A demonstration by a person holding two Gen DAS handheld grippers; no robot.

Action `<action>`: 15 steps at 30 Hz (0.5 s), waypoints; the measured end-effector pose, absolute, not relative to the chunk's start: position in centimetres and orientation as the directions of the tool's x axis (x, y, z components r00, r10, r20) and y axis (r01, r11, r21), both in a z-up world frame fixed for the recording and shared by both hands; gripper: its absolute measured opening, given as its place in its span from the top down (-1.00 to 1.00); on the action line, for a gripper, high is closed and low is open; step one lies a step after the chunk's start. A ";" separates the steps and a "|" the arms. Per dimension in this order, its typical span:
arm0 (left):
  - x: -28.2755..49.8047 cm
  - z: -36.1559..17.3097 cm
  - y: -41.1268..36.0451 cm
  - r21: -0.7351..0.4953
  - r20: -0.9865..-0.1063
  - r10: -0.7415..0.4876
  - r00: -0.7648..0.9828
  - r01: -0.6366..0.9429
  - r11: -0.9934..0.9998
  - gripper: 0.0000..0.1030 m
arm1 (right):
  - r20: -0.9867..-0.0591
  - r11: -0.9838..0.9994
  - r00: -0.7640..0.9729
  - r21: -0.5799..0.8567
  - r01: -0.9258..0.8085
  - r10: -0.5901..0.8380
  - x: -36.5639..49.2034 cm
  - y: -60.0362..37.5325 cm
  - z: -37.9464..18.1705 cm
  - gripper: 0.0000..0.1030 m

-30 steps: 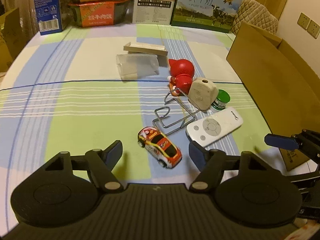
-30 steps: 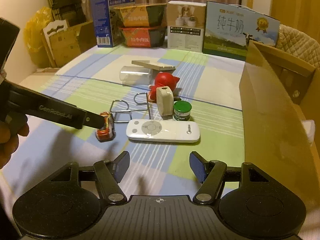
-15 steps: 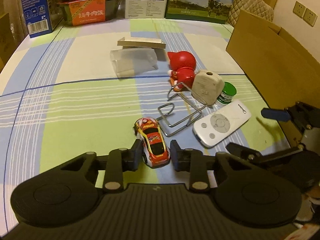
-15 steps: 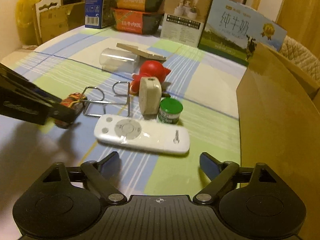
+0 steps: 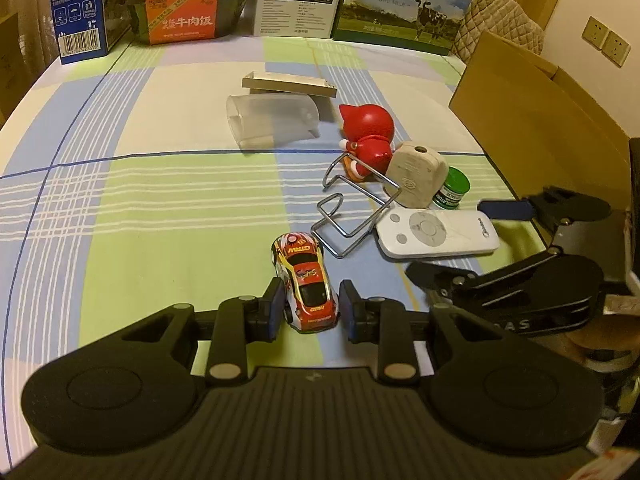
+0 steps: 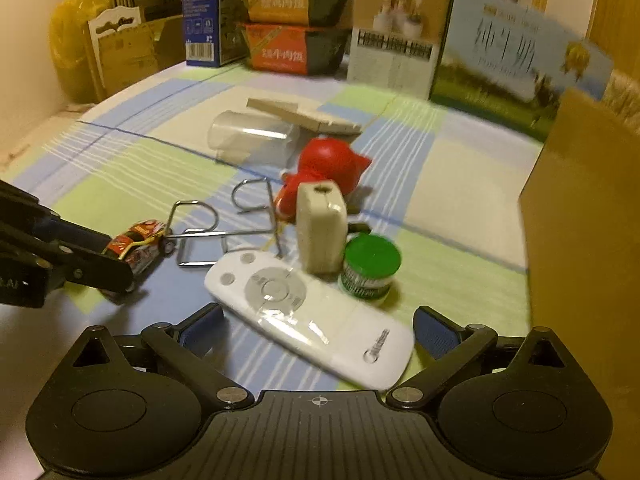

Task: Organize rigid objects
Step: 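Grasp the red-and-yellow toy car with the left tool while the right tool grasps the white remote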

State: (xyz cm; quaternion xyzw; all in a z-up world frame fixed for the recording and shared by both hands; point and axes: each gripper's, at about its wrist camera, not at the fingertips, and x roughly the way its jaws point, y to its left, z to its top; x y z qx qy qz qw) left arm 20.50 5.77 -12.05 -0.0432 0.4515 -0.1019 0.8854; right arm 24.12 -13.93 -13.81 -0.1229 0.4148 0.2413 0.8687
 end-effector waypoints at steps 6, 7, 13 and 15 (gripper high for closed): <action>20.4 -12.1 5.9 -0.180 -0.790 -0.226 0.569 0.137 0.974 0.52 | -0.807 0.861 0.491 0.041 -0.508 0.328 21.7 -14.8 -12.4 -0.03; 20.3 -12.1 5.9 -0.181 -0.790 -0.226 0.570 0.136 0.974 0.52 | -0.810 0.859 0.489 0.034 -0.511 0.323 20.8 -14.8 -12.2 0.07; 20.2 -12.1 5.8 -0.171 -0.791 -0.215 0.573 0.132 0.977 0.51 | -0.806 0.825 0.466 0.049 -0.563 0.365 17.4 -14.3 -11.4 0.25; 20.2 -12.1 5.8 -0.167 -0.787 -0.210 0.580 0.127 0.978 0.52 | -0.781 0.830 0.511 0.015 -0.558 0.357 17.2 -14.0 -11.2 0.05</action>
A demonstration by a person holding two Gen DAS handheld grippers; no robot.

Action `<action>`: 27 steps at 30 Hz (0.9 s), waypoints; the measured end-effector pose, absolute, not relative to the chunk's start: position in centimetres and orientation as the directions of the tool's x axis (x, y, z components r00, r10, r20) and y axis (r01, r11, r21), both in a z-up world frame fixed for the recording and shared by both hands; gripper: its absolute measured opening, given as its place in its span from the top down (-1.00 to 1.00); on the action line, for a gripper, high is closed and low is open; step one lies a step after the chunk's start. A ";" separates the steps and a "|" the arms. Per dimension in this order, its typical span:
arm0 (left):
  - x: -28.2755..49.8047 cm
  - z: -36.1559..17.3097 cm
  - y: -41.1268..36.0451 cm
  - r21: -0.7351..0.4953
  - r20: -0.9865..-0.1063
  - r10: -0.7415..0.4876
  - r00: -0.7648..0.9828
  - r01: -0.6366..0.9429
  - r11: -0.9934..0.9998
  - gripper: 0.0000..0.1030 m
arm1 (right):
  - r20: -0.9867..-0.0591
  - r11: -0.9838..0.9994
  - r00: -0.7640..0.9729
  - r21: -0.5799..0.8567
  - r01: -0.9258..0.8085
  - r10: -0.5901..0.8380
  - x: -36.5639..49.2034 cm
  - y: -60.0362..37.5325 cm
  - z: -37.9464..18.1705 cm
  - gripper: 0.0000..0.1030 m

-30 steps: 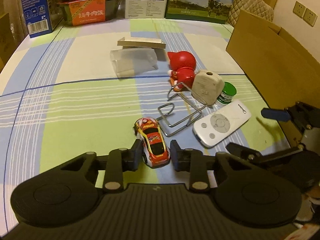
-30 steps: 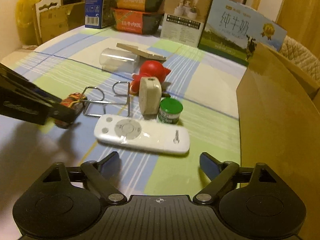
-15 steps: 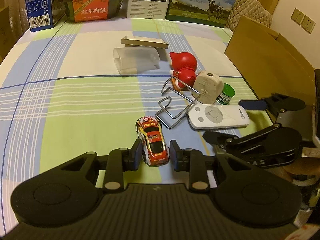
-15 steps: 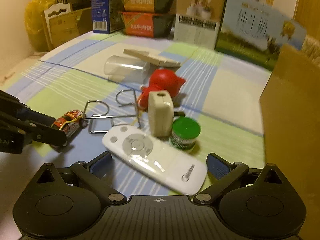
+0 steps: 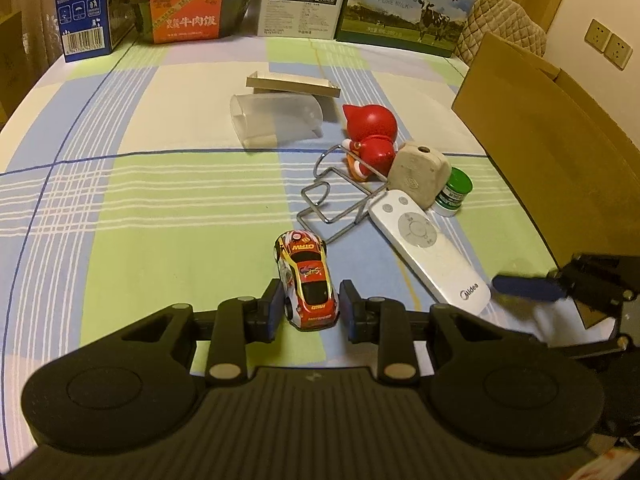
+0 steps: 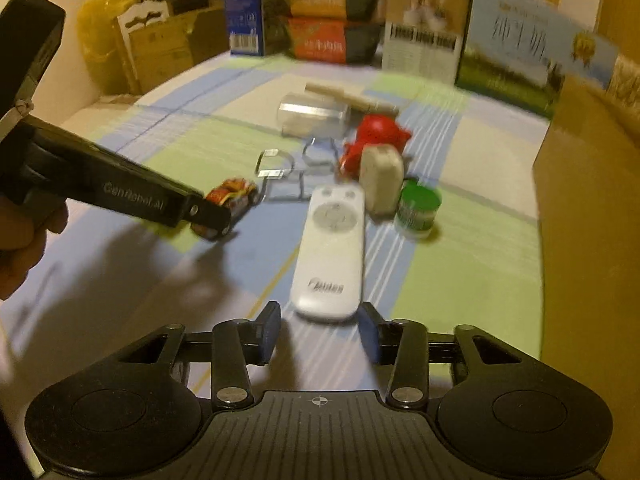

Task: Organize rigid objects
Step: 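Grasp the red-and-yellow toy car with the left tool while the right tool grasps the white remote, then carry the toy car with the left tool into the cardboard box while the right tool drops the remote there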

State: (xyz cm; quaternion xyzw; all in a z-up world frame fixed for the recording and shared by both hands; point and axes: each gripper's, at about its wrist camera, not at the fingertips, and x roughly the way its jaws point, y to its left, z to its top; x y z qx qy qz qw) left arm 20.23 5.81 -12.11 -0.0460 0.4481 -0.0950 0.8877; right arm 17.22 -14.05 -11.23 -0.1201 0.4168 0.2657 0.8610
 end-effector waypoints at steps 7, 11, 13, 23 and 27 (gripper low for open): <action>20.4 -12.1 5.2 -0.112 -0.778 -0.179 0.602 0.148 0.983 0.50 | -0.756 0.869 0.557 0.030 -0.494 0.343 20.1 -13.3 -12.1 -0.08; 20.6 -12.3 4.8 -0.073 -0.768 -0.155 0.621 0.155 0.985 0.47 | -0.756 0.881 0.565 0.034 -0.471 0.331 21.3 -12.6 -12.9 -0.08; 20.8 -12.3 4.8 -0.071 -0.765 -0.149 0.626 0.149 0.986 0.44 | -0.753 0.885 0.570 0.034 -0.465 0.328 21.5 -12.5 -12.9 -0.07; 21.9 -13.1 4.5 -0.086 -0.759 -0.141 0.636 0.116 0.990 0.43 | -0.765 0.909 0.572 0.041 -0.414 0.295 19.6 -13.8 -12.3 0.27; 20.8 -12.9 4.2 -0.077 -0.775 -0.134 0.618 0.119 0.990 0.47 | -0.769 0.923 0.577 0.043 -0.383 0.275 18.1 -15.0 -11.9 0.27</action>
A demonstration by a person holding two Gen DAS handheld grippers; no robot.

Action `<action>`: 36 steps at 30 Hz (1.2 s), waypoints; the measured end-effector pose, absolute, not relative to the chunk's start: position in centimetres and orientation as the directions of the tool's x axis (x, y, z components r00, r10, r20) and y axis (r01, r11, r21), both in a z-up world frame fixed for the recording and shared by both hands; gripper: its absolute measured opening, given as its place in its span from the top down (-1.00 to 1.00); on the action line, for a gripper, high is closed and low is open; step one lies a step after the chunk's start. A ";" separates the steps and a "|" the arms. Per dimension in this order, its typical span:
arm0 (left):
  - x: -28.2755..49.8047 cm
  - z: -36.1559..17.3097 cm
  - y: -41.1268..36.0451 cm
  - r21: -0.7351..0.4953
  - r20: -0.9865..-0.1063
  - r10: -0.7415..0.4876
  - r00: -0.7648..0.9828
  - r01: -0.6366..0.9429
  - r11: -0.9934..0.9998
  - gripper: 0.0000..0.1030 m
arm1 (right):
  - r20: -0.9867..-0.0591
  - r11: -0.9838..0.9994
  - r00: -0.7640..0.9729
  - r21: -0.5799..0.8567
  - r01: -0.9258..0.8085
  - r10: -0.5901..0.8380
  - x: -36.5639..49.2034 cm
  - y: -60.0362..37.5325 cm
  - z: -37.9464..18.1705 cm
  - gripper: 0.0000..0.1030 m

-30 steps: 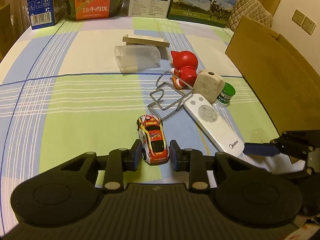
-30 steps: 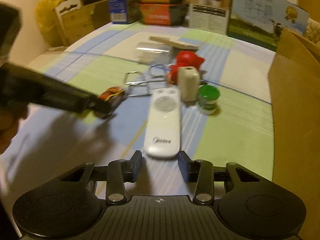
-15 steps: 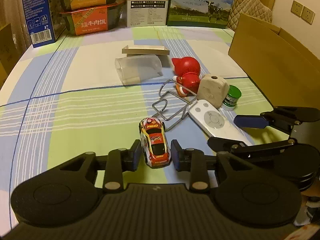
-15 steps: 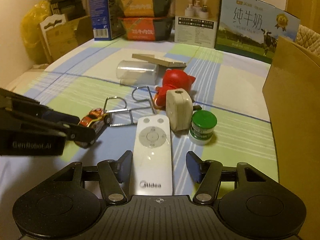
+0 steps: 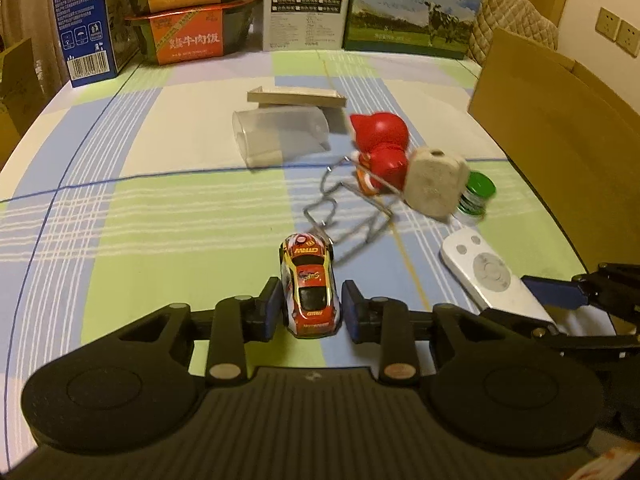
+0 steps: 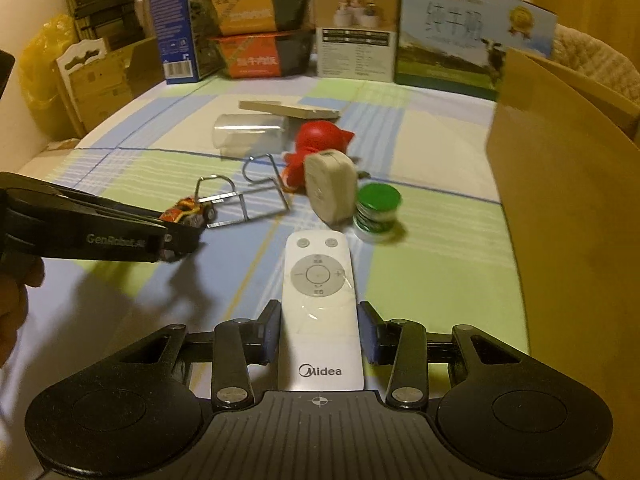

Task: Organize rigid objects
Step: 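Carry the toy car with the left tool into the cardboard box while the right tool drops the remote there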

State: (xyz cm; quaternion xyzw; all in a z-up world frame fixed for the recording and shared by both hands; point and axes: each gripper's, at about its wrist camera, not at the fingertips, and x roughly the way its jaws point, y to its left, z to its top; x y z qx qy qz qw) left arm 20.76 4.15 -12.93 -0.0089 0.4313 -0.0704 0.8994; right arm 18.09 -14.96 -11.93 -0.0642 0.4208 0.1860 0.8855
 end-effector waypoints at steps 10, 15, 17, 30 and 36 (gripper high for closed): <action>18.9 -12.8 3.0 -0.067 -0.766 -0.152 0.625 0.158 0.985 0.47 | -0.765 0.923 0.579 0.049 -0.381 0.280 17.0 -15.6 -11.8 0.23; 19.7 -13.0 3.2 -0.074 -0.761 -0.144 0.633 0.136 0.988 0.46 | -0.756 0.921 0.588 0.050 -0.385 0.287 17.2 -15.5 -12.0 0.12; 20.0 -13.0 3.2 -0.069 -0.760 -0.136 0.636 0.129 0.989 0.46 | -0.754 0.921 0.590 0.048 -0.387 0.287 17.3 -15.4 -12.0 0.11; 20.3 -13.2 2.6 -0.028 -0.761 -0.116 0.638 0.146 0.989 0.51 | -0.744 0.926 0.608 0.036 -0.377 0.276 17.8 -15.2 -12.2 0.10; 19.7 -12.9 2.3 -0.032 -0.751 -0.127 0.648 0.157 0.987 0.51 | -0.745 0.928 0.610 0.032 -0.371 0.270 17.8 -15.1 -12.2 0.27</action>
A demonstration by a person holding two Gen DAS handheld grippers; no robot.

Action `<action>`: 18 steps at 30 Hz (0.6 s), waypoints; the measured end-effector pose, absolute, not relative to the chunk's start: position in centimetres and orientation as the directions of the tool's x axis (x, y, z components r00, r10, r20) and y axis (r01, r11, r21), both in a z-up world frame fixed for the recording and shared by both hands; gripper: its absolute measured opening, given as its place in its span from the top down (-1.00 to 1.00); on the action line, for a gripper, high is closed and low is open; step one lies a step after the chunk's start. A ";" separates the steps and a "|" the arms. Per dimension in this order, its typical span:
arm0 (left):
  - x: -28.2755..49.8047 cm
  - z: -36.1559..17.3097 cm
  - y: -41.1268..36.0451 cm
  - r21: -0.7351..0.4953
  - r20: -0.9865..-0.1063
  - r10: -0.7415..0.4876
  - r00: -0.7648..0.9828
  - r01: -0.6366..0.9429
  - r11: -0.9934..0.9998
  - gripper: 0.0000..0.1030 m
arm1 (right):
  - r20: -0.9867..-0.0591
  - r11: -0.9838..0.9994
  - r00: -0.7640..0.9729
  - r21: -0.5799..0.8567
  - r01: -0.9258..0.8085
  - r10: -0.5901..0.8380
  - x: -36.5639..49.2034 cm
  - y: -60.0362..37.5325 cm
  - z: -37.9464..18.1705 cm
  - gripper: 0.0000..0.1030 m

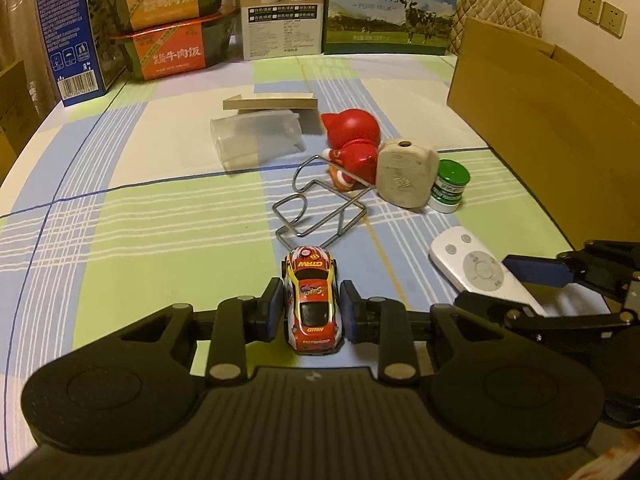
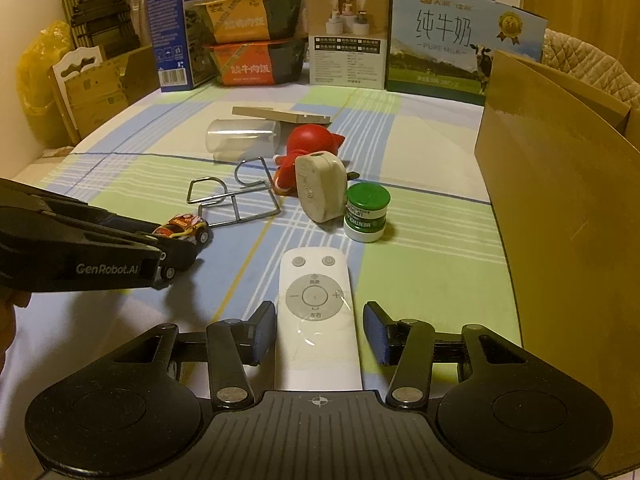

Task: Organize rigid objects
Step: 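Carry the toy car with the left tool into the cardboard box while the right tool drops the remote there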

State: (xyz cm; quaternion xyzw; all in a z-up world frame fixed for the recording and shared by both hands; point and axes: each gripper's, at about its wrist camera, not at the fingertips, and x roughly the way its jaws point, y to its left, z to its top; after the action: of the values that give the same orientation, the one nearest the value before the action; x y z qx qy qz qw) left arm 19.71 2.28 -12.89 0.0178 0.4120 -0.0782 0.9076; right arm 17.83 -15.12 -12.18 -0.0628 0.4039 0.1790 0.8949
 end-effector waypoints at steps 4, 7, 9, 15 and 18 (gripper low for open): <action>19.3 -12.5 2.5 -0.045 -0.746 -0.132 0.652 0.149 0.988 0.51 | -0.755 0.932 0.596 0.053 -0.359 0.273 18.1 -15.3 -11.9 0.27; 19.0 -12.3 2.5 -0.047 -0.748 -0.132 0.650 0.146 0.988 0.51 | -0.754 0.937 0.600 0.058 -0.345 0.267 17.9 -15.6 -11.5 0.27; 18.8 -11.8 2.4 -0.052 -0.746 -0.134 0.653 0.144 0.988 0.51 | -0.752 0.939 0.603 0.060 -0.338 0.265 17.6 -15.8 -11.2 0.28; 17.6 -9.4 1.9 -0.080 -0.726 -0.144 0.673 0.124 0.989 0.51 | -0.733 0.947 0.630 0.059 -0.315 0.255 16.5 -16.3 -8.7 0.27; 16.6 -7.8 1.5 -0.088 -0.713 -0.148 0.685 0.122 0.989 0.51 | -0.713 0.948 0.650 0.064 -0.312 0.262 15.9 -16.5 -6.7 0.27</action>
State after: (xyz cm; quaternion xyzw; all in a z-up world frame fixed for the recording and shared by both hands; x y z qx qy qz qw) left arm 16.61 1.48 -7.82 -0.0167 0.3899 -0.0733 0.9178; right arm 15.91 -16.46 -6.72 -0.0321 0.3873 0.1582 0.9077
